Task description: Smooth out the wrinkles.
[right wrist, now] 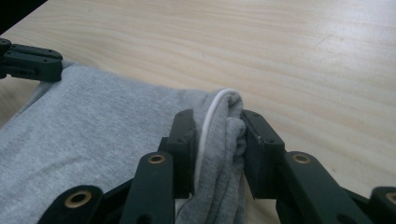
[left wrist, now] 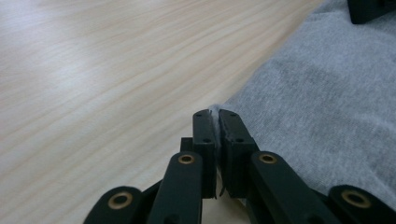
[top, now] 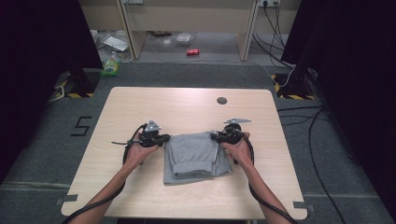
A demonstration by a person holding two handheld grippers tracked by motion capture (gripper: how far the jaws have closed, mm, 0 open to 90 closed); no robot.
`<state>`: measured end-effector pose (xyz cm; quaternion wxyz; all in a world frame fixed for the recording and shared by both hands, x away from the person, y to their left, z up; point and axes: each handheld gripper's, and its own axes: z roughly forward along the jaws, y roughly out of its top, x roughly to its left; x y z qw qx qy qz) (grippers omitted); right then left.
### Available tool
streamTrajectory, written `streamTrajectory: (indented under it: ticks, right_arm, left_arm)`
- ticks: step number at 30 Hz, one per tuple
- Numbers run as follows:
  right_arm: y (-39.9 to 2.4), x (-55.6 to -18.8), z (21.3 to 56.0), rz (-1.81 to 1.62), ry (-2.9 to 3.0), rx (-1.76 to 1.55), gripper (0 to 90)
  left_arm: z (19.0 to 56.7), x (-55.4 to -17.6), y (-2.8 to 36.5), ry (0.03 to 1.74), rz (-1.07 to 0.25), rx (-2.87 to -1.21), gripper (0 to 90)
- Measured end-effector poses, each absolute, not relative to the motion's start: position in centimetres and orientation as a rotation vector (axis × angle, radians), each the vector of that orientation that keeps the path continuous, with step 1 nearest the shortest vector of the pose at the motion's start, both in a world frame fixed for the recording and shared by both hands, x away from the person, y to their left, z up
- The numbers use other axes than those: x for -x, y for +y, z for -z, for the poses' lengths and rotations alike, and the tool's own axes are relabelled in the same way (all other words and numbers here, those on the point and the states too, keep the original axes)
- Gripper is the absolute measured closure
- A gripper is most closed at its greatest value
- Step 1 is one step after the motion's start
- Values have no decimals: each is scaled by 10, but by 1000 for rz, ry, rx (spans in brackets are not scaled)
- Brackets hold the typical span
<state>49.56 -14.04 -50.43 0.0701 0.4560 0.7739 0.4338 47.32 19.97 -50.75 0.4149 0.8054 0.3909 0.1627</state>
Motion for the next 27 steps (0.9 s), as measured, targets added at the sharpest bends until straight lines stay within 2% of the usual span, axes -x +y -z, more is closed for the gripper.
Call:
streamTrajectory:
  ticks: [27]
  right_arm:
    - [-114, -530, 507, -1286, 2281, -1404, 669]
  left_arm:
    - [505, -516, 216, 1093, -455, -1991, 847]
